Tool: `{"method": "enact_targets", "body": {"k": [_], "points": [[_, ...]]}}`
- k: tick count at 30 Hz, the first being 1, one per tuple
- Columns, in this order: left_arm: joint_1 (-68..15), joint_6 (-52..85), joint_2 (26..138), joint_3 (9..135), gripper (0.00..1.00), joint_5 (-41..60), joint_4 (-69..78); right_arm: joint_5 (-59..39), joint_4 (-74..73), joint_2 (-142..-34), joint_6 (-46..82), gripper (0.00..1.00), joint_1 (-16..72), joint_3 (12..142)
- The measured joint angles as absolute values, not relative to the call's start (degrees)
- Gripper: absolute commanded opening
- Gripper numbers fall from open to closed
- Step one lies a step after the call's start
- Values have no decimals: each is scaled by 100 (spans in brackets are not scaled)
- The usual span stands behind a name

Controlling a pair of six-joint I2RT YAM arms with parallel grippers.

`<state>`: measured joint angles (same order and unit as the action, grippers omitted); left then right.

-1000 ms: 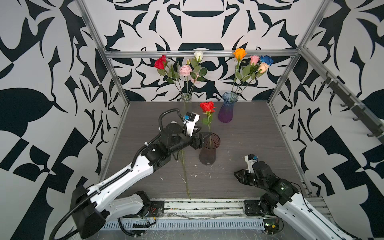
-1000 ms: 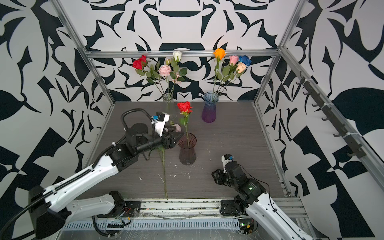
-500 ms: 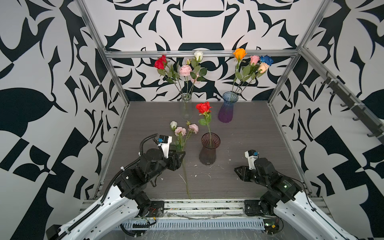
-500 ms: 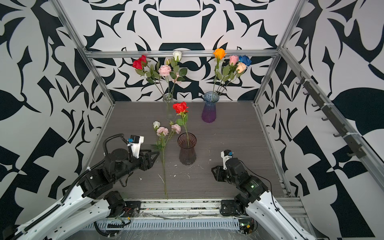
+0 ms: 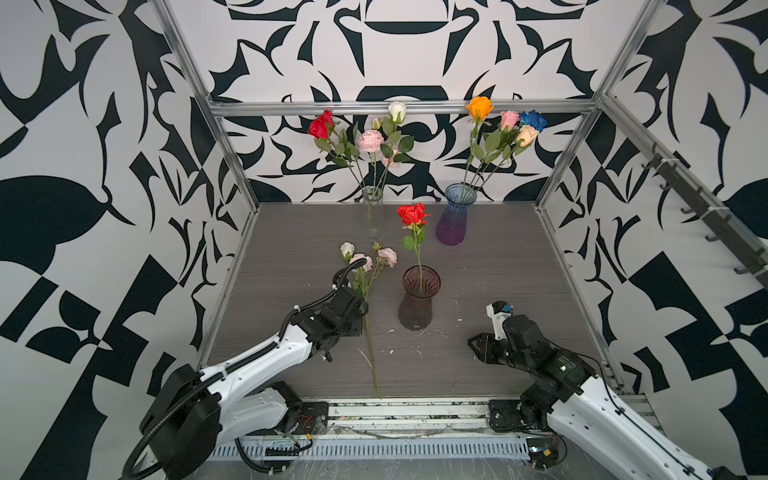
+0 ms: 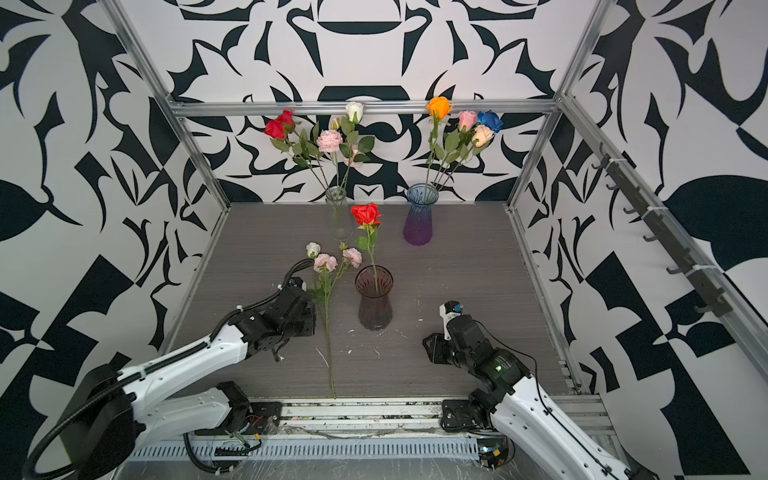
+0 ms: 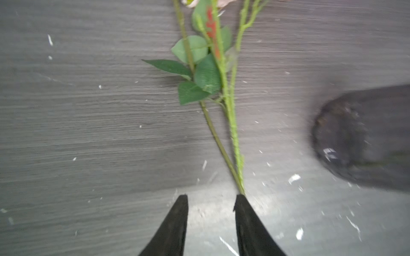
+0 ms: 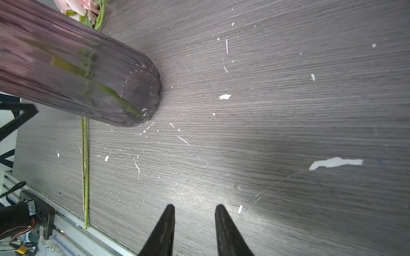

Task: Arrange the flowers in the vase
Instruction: 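Open the left gripper and pull it back from the dark pink vase, then move the left gripper to the white rose stem and close on it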

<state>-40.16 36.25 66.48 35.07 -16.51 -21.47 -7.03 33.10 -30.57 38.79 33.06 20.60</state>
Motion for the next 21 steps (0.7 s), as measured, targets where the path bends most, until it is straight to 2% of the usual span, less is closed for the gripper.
{"method": "enact_targets", "body": {"k": [5, 7, 12, 16, 21], "points": [[-3461, 3651, 7312, 3531, 47, -1332, -1640, -703, 3297, -3057, 3879, 34, 3310, 2060], [-3422, 3701, 7717, 3662, 47, -1249, -1623, -698, 3293, -3057, 3879, 34, 3310, 2060], [-3413, 3848, 8886, 4469, 38, -1052, -1780, -676, 3286, -3057, 3876, 34, 3315, 2060], [-3413, 3913, 9341, 4875, 29, -950, -1791, -668, 3286, -3041, 3876, 34, 3321, 2060], [-3413, 3979, 9627, 5170, 8, -947, -1859, -659, 3284, -3028, 3876, 35, 3326, 2060]]}}
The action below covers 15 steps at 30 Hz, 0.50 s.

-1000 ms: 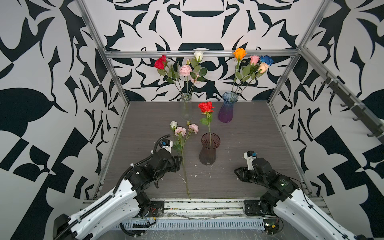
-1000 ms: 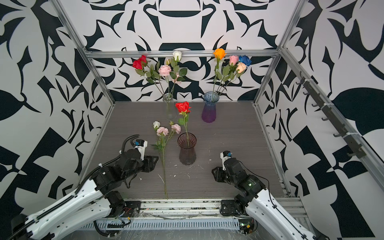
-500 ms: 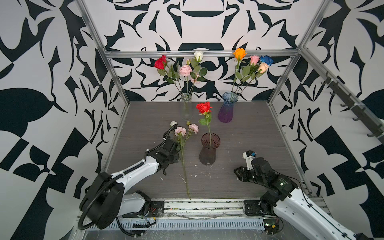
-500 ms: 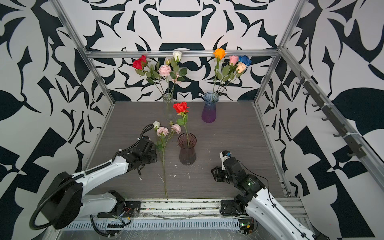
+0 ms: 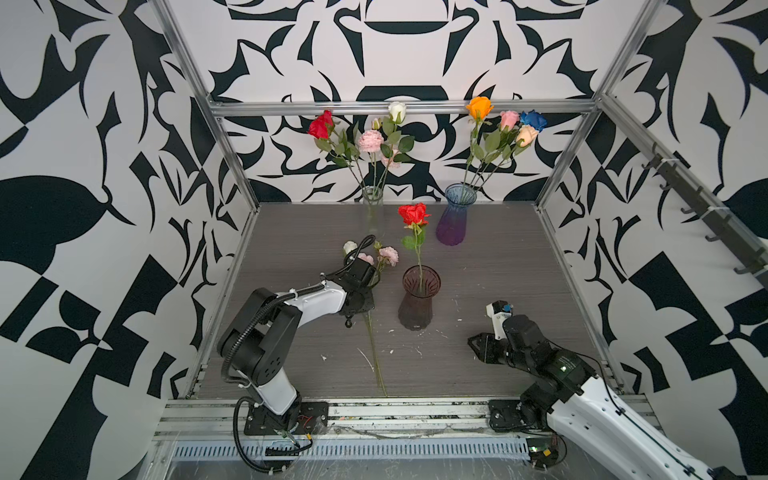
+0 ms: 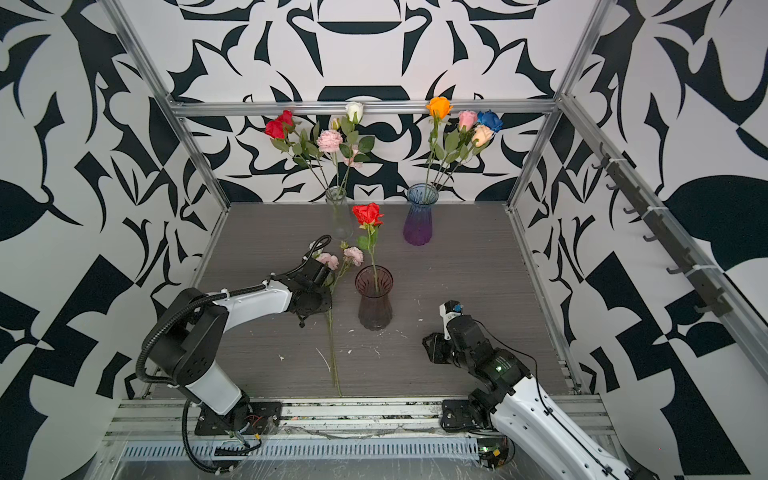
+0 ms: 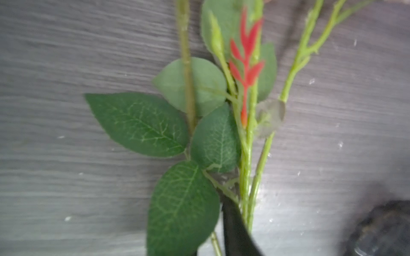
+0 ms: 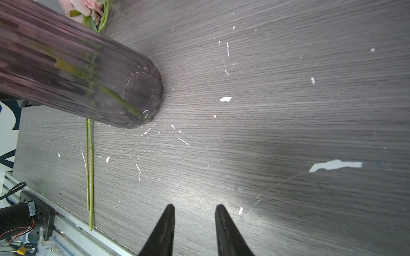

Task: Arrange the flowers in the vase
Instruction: 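Move the left gripper to the white rose stem and close on it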

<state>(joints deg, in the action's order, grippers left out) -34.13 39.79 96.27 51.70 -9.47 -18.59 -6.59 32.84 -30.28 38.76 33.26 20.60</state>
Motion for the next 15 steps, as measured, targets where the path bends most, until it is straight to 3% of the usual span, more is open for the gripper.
{"method": "enact_targets", "body": {"k": [12, 15], "points": [[-3371, 4139, 9701, 5227, 8, -1680, -2080, -655, 3275, -3028, 3874, 34, 3326, 2060], [-3227, 4193, 9391, 4886, 2, -1782, -2069, -637, 3273, -3026, 3872, 35, 3326, 2060]]}}
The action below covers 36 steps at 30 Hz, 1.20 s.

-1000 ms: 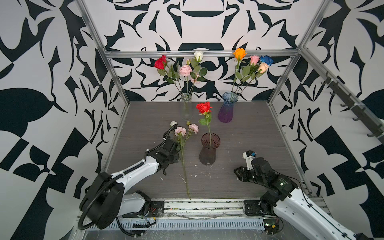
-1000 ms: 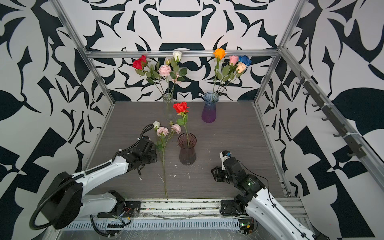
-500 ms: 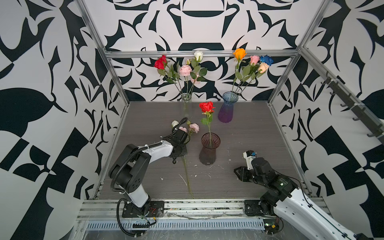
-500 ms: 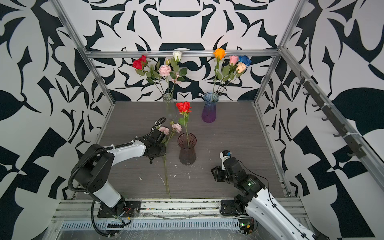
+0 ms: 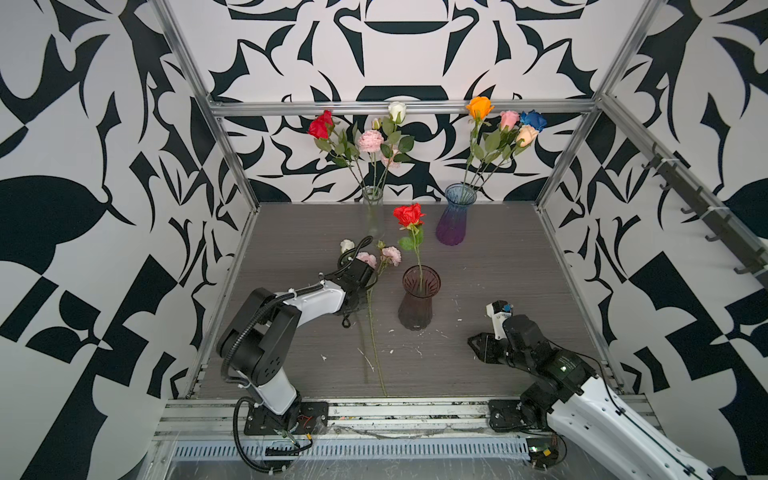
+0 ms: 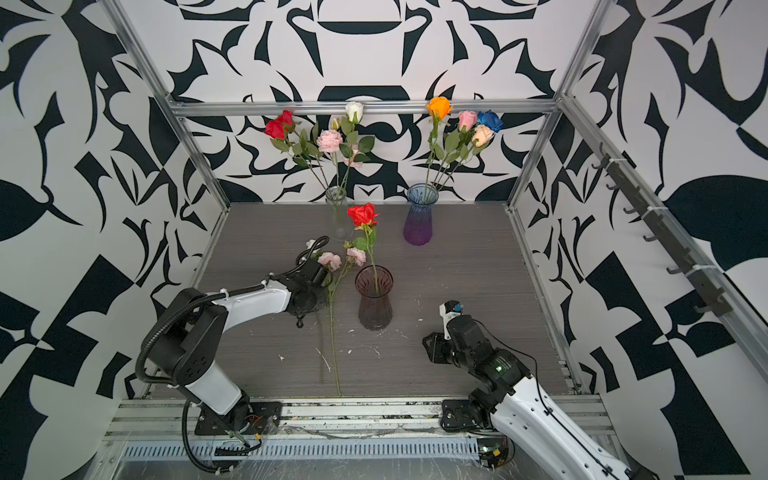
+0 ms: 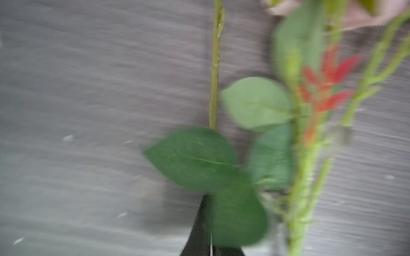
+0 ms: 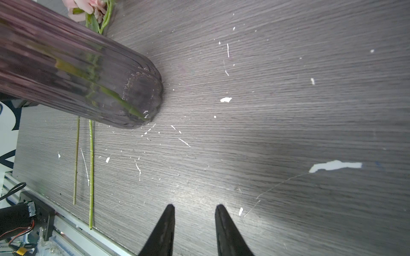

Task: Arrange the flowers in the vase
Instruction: 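Move the left gripper to the white rose stem and close on it, then lift the white rose off the table with the left gripper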

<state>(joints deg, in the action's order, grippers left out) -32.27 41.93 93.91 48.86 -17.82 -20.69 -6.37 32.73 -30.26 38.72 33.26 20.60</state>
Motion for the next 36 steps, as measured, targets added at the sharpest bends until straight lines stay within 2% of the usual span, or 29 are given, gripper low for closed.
{"method": "enact_targets", "body": {"k": [5, 9, 20, 21, 22, 23, 25, 28, 36], "points": [[-3118, 4335, 8864, 4501, 0, -1994, -2486, -635, 3269, -3006, 3861, 34, 3339, 2060], [-3111, 4368, 7990, 4399, 0, -2143, -2836, -635, 3269, -3006, 3854, 34, 3347, 2060], [-3216, 4268, 6292, 5078, 0, -2265, -2936, -635, 3269, -3004, 3854, 34, 3352, 2060], [-3223, 4250, 6230, 5078, 11, -2265, -2928, -635, 3269, -3004, 3854, 34, 3352, 2060], [-3229, 4235, 6224, 5083, 27, -2270, -2930, -633, 3267, -3004, 3854, 34, 3352, 2060], [-3227, 4217, 6276, 5107, 38, -2274, -2954, -635, 3267, -3004, 3854, 34, 3352, 2060], [-3210, 4209, 6549, 5234, 48, -2257, -3039, -635, 3267, -3004, 3854, 34, 3352, 2060], [-3100, 4021, 7203, 5553, 49, -2165, -3232, -635, 3267, -3004, 3854, 34, 3352, 2060], [-2296, 3607, 8670, 5979, 40, -1811, -3288, -633, 3267, -3004, 3854, 34, 3354, 2060]]}}
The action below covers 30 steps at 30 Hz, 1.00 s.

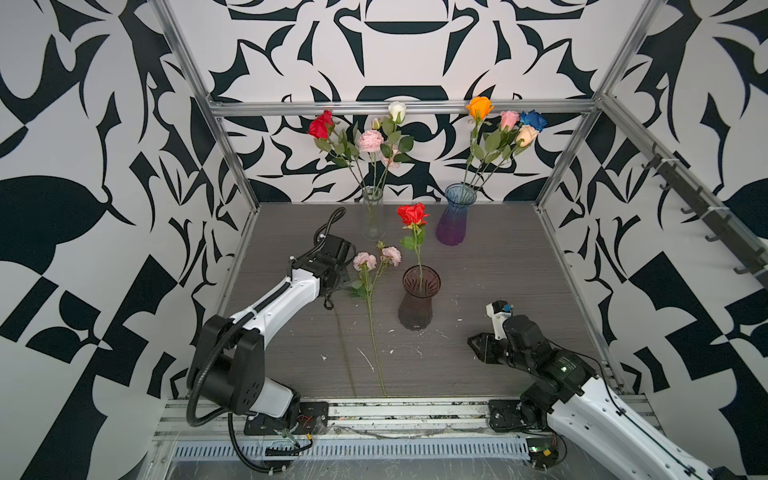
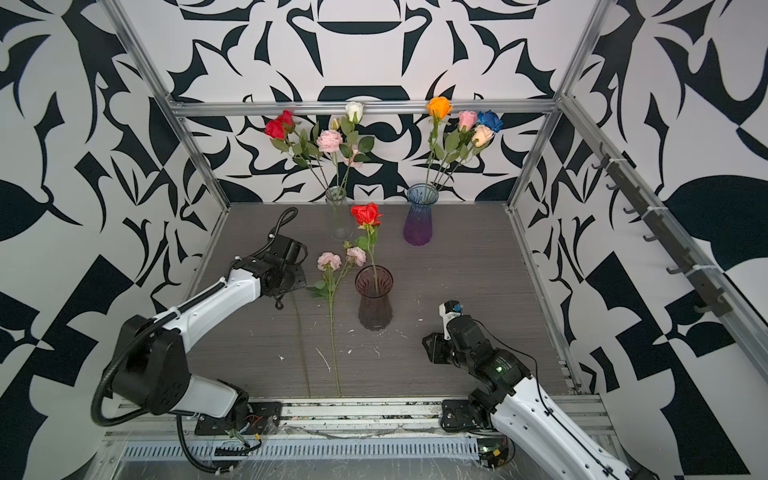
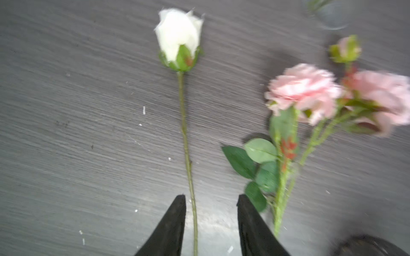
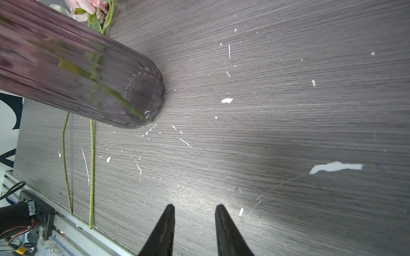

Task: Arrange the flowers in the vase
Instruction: 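Lift the white rose off the table with the left gripper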

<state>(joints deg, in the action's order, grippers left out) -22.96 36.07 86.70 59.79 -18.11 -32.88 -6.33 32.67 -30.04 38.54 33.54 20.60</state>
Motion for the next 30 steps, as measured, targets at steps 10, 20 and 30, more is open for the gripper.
{"method": "enact_targets", "body": {"k": [10, 20, 30], "points": [[-1616, 3448, 9889, 6261, 36, -1450, -3074, -624, 3271, -2952, 3854, 34, 3354, 2058], [-1483, 3382, 10328, 6434, 31, -1293, -2875, -624, 3269, -2956, 3854, 34, 3363, 2058], [-1435, 3328, 10357, 6434, 24, -1212, -2801, -624, 3269, -2956, 3854, 34, 3380, 2058]]}}
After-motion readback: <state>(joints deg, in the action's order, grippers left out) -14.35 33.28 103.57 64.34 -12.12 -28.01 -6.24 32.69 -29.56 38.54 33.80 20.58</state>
